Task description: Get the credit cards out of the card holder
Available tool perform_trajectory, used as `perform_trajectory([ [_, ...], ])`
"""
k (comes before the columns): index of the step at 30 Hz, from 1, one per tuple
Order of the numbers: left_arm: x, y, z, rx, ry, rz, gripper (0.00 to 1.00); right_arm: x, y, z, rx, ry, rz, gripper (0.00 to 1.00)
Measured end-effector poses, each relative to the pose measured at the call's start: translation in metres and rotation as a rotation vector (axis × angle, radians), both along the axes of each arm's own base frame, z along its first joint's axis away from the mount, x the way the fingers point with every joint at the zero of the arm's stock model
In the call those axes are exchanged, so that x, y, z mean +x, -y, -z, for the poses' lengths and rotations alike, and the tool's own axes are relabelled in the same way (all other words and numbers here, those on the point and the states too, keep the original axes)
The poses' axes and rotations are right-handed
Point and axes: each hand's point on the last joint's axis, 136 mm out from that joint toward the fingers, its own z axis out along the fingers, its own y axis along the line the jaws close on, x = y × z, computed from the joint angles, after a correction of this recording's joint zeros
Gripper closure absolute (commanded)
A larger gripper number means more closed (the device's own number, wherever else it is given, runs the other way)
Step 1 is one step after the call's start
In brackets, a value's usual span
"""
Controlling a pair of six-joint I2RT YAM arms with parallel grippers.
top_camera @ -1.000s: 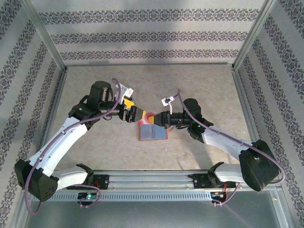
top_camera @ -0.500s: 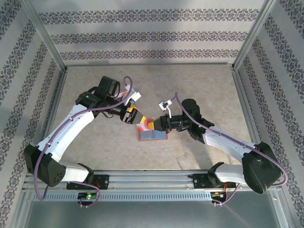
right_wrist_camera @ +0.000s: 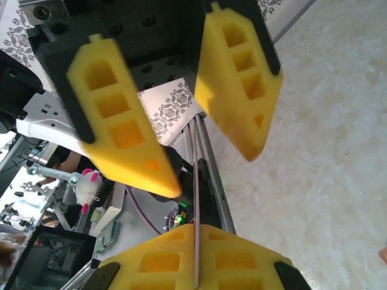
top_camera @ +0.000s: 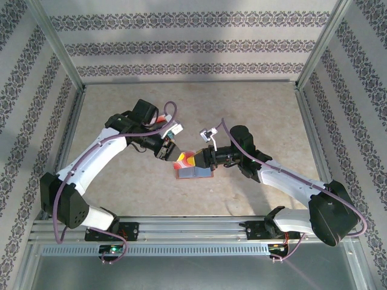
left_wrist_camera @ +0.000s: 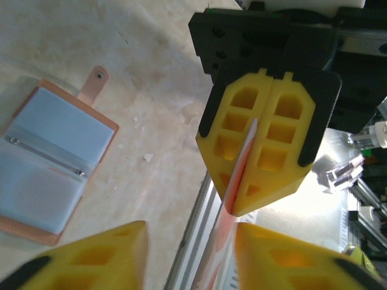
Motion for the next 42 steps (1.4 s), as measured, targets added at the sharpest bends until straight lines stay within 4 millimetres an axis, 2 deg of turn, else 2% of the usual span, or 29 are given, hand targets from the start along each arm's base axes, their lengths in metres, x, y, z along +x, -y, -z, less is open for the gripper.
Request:
perform_trajectory([
  [5,-0.004,0.003,0.000,-0.029,-0.022,0.032,0.92,0.001,0.001,0.004,-0.013,-0.011,0.006,0.93],
  [7,-0.006,0.005,-0.002,-0.043,-0.027,0.041,0.98,0.001,0.001,0.005,-0.017,-0.009,0.011,0.84],
  [11,-0.006,0.005,-0.002,-0.045,-0.025,0.045,1.00,0.003,0.001,0.005,-0.016,0.002,0.015,0.53],
  [14,-0.004,0.002,0.003,-0.023,-0.004,0.032,1.00,0.009,0.004,0.005,-0.019,0.004,0.040,0.36],
  [17,0.002,-0.004,0.007,-0.001,0.054,0.004,1.00,0.018,0.012,0.003,-0.021,0.010,0.092,0.05],
  [19,0.010,-0.012,0.010,0.014,0.116,-0.032,1.00,0.023,0.018,0.001,-0.024,0.024,0.135,0.02],
  [23,0.034,-0.032,0.013,0.055,0.281,-0.137,1.00,0.029,0.030,-0.001,-0.040,0.047,0.229,0.02],
  [31,0.107,-0.073,0.011,0.154,0.556,-0.321,1.00,0.048,0.056,0.003,-0.103,0.070,0.444,0.02],
  [35,0.137,-0.086,0.013,0.187,0.678,-0.339,1.00,0.055,0.068,0.009,-0.137,0.071,0.529,0.02],
  [42,0.174,-0.099,0.027,0.242,0.835,-0.306,1.00,0.061,0.089,0.014,-0.171,0.076,0.641,0.02],
])
